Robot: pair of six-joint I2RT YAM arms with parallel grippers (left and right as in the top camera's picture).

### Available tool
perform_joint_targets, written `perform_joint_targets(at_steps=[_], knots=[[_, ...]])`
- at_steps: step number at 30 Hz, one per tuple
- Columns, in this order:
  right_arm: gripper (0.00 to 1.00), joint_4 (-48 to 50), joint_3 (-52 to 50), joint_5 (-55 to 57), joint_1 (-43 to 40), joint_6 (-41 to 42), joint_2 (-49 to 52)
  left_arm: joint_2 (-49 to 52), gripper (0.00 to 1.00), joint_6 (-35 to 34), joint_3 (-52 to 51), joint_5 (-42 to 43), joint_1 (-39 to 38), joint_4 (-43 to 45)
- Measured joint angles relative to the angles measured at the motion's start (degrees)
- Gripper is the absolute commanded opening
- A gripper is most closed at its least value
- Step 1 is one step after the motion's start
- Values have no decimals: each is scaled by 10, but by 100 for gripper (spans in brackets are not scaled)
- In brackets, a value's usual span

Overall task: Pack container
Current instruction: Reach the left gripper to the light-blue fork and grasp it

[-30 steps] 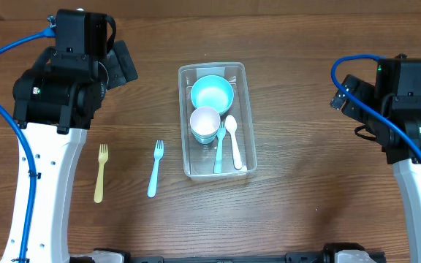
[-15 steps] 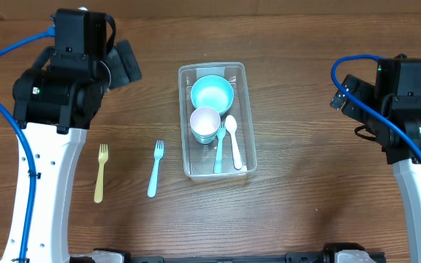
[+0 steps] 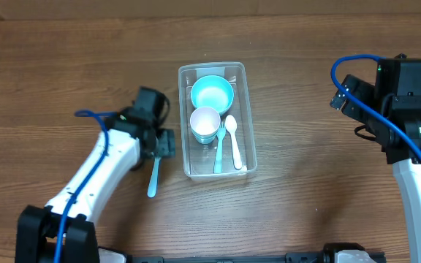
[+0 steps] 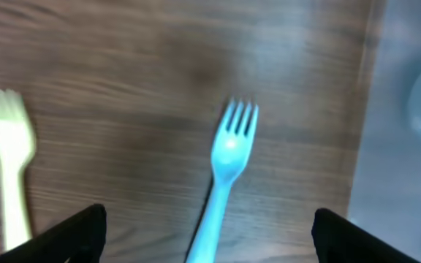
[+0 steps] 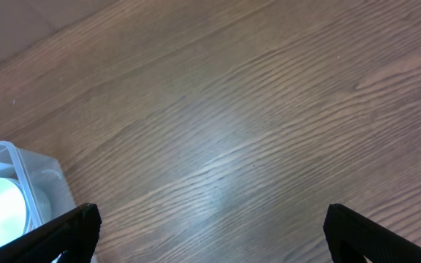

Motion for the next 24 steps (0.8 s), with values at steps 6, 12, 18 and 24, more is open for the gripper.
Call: perform_joint_targets(at_steps=[6,12,18,24], knots=[[100,-1,0,0,0,0,0,0,75,6,-120,-21,-71,89],[100,0,0,0,0,0,0,-5,64,18,-164,-29,-71,145],[100,0,0,0,0,0,0,-5,50,22,-165,-13,-14,134],[100,0,0,0,0,0,0,-7,28,50,-170,23,41,154]])
